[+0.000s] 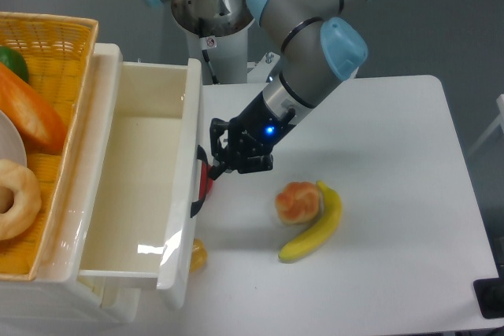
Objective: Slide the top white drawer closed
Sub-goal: 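Push the open white drawer's front panel inward with the gripper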
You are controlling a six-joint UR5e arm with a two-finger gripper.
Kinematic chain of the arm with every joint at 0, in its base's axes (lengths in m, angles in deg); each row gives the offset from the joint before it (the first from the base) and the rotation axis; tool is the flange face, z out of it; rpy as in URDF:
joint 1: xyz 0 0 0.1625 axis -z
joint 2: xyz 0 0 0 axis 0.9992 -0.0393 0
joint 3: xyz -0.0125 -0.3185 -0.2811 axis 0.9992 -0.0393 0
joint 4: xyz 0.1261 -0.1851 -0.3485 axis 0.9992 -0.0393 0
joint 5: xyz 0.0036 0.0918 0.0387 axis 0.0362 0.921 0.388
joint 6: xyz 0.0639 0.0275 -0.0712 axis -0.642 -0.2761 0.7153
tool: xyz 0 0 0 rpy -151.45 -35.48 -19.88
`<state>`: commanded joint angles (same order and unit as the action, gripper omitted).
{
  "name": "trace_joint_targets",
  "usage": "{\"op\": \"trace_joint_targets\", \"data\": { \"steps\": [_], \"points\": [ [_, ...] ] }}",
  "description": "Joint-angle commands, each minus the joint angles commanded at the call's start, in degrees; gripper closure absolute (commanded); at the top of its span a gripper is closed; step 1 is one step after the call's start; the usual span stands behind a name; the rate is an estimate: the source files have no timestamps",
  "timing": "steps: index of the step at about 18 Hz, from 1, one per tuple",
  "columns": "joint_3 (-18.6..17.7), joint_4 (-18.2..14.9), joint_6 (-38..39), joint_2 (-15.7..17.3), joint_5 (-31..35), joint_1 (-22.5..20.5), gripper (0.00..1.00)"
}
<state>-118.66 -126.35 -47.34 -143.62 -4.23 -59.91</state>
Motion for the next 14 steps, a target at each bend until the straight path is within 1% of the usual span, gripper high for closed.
{"op": "trace_joint_targets", "data": {
  "steps": [7,14],
  "points": [
    [0.0,0.26,1.23,-0.09,-0.09,1.94,1.0],
    [0.0,0.44,2.99,-0.44,0.09,5.09,1.0]
  ]
}}
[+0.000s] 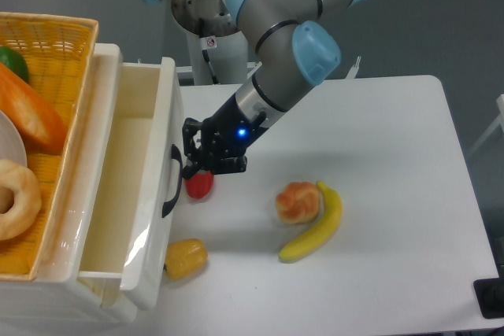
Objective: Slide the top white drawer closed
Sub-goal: 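Push the open white drawer's front panel inward with the gripper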
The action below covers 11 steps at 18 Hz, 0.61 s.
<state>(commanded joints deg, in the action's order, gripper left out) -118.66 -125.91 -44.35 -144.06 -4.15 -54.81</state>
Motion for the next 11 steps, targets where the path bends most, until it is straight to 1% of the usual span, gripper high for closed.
{"op": "trace_joint_targets", "data": {
  "steps": [6,11],
  "points": [
    [0.09,0.26,0.53,-0.26,-0.09,1.5,1.0],
    [0.44,3.6,3.77,-1.14,-0.09,3.34,1.0]
  ]
}}
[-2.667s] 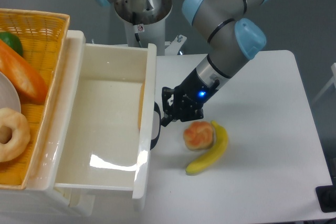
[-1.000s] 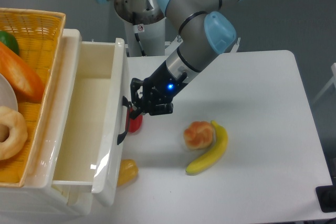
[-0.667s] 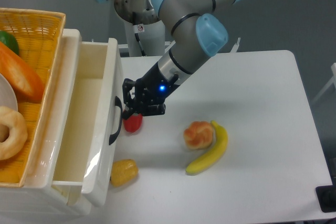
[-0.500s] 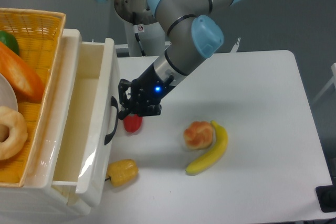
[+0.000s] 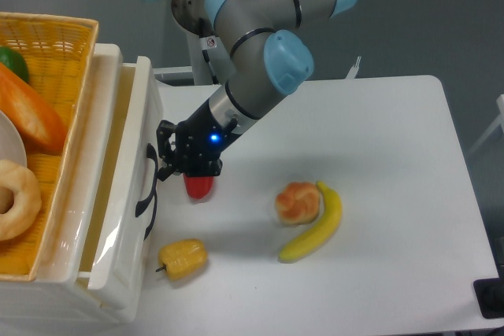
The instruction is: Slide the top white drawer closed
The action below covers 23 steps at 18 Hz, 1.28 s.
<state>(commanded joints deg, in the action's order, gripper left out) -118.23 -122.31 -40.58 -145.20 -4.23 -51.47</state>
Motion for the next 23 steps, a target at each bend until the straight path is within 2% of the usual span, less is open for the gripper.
{"op": "trace_joint_targets", "data": {
  "steps": [21,22,23],
  "points": [
    [0.7,0.45,0.71,-0.35,0.09,1.59,0.99],
    [0.71,0.53,0.36,-0.35,0.26,1.24,0.92],
    [0.79,0.71,0.1,-0.35,0.61,0.8,0.77]
  ]
}}
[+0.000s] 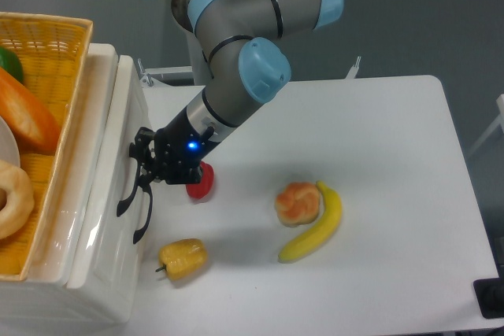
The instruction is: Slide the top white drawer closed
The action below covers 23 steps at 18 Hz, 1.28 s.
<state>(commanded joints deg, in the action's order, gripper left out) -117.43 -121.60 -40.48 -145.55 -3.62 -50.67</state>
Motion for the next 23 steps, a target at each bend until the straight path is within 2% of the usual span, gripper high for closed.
{"op": "trace_joint_targets", "data": {
  "steps": [4,6,8,10,11,14,21,23],
  "points": [
    [0.44,0.09,-0.35,0.26,2.63,-4.56,0.56],
    [1.93,0.0,-1.14,0.26,4.83,-6.85,0.4],
    [3.34,0.0,-1.67,0.0,7.72,-8.52,0.33],
    [4.13,0.0,-1.85,-0.17,10.62,-10.45,0.16],
    [4.57,0.09,-2.02,-0.44,11.25,-11.68,0.02],
    [5.88,0.09,-4.12,-1.58,12.39,-15.11,0.0],
    [9.4,0.18,-17.03,-6.32,19.42,-22.41,0.0],
    [9.93,1.31,-20.29,-7.64,21.79,-23.99,0.0]
  ]
}}
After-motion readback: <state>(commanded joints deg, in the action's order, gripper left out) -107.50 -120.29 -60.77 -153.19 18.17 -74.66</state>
